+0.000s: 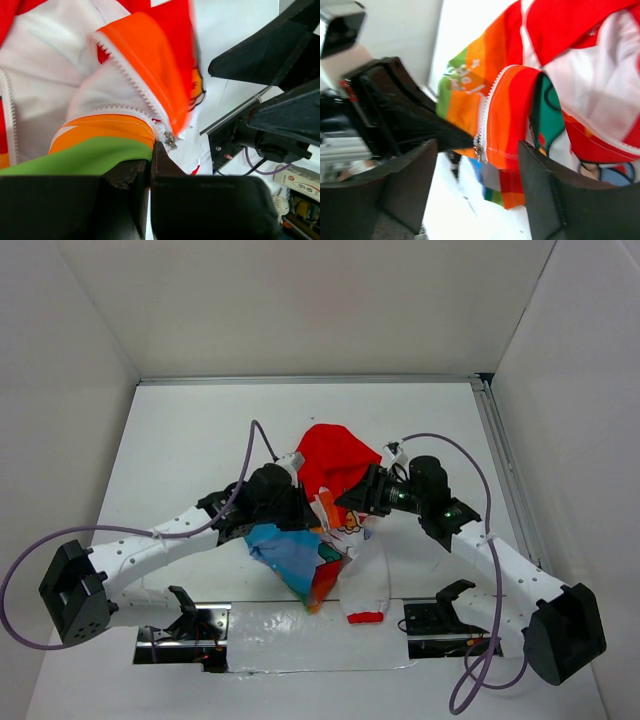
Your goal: Zip up the jacket
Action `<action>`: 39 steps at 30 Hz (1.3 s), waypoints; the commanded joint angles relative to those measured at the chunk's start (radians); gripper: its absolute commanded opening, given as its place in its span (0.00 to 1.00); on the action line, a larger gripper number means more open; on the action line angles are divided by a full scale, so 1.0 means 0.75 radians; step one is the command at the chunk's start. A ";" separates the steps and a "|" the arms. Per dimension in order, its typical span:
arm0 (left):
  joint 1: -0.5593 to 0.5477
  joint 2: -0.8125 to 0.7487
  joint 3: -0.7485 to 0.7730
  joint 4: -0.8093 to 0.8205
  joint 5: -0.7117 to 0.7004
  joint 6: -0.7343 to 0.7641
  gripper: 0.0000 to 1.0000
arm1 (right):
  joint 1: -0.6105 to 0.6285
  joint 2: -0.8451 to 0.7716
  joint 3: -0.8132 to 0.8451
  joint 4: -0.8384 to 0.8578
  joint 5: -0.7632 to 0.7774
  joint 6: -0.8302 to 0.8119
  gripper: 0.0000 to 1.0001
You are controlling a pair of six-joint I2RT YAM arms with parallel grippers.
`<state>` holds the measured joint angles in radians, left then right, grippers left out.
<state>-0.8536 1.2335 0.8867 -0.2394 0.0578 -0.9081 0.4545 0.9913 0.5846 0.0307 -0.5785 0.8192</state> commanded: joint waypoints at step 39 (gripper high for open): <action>0.048 0.016 0.313 -0.284 0.035 -0.066 0.00 | 0.848 0.118 0.370 -0.462 1.442 -0.657 0.58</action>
<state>-0.8204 1.2835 1.1378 -0.5167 0.0574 -0.9924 1.1046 1.0969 0.8181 -0.3920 0.4686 0.3313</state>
